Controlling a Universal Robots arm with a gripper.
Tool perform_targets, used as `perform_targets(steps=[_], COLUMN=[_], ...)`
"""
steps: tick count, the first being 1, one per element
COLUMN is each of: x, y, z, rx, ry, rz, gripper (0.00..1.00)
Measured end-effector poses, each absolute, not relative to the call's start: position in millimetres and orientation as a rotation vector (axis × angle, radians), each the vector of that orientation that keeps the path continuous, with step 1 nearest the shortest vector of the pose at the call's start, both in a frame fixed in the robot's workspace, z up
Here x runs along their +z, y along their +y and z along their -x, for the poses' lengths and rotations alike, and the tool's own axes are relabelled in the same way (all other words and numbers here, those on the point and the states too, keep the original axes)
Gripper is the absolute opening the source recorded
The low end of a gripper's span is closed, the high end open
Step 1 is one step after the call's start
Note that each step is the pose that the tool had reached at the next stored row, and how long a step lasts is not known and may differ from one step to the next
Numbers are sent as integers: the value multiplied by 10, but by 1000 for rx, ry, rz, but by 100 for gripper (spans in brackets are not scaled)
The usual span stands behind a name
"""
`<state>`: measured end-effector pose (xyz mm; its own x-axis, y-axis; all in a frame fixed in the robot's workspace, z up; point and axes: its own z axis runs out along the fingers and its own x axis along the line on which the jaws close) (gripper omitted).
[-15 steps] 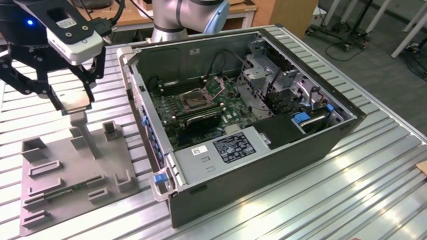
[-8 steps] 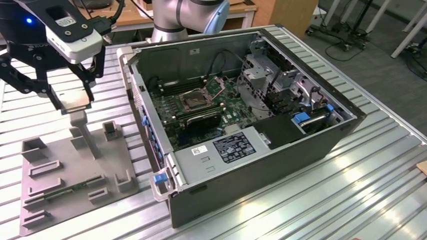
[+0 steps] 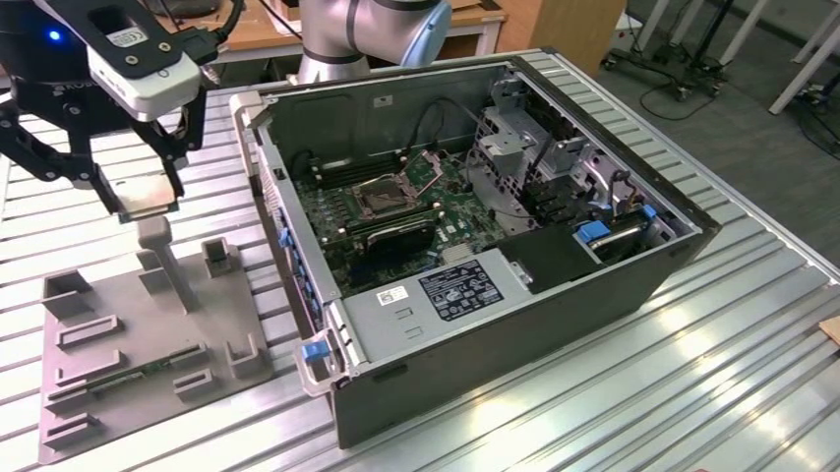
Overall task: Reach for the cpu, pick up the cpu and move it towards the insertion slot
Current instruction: 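Pick up the cpu and move it towards the insertion slot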
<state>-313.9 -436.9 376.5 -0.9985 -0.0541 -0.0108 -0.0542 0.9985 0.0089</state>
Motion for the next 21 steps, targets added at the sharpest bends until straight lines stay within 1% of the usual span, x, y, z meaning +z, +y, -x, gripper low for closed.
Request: perform_targets(steps=[21], x=[3774], y=[-4368], z=[3037], rx=[15], ry=[3130], rz=[85], gripper=[54])
